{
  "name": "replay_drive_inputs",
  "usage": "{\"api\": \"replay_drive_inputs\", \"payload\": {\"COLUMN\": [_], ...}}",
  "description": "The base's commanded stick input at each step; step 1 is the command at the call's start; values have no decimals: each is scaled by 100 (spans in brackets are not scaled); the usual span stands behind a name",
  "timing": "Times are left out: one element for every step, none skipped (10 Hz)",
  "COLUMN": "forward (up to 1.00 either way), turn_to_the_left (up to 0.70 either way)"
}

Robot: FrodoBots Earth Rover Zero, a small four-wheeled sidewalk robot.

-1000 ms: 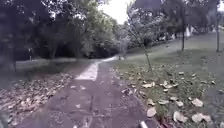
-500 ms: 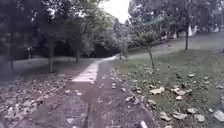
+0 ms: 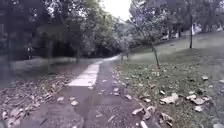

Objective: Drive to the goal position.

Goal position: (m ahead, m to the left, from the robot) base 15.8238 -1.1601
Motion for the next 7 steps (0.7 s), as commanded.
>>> {"api": "replay_drive_inputs", "payload": {"forward": [85, 85, 85, 85, 85, 85, 85], "turn_to_the_left": [0, 0, 0, 0, 0, 0, 0]}}
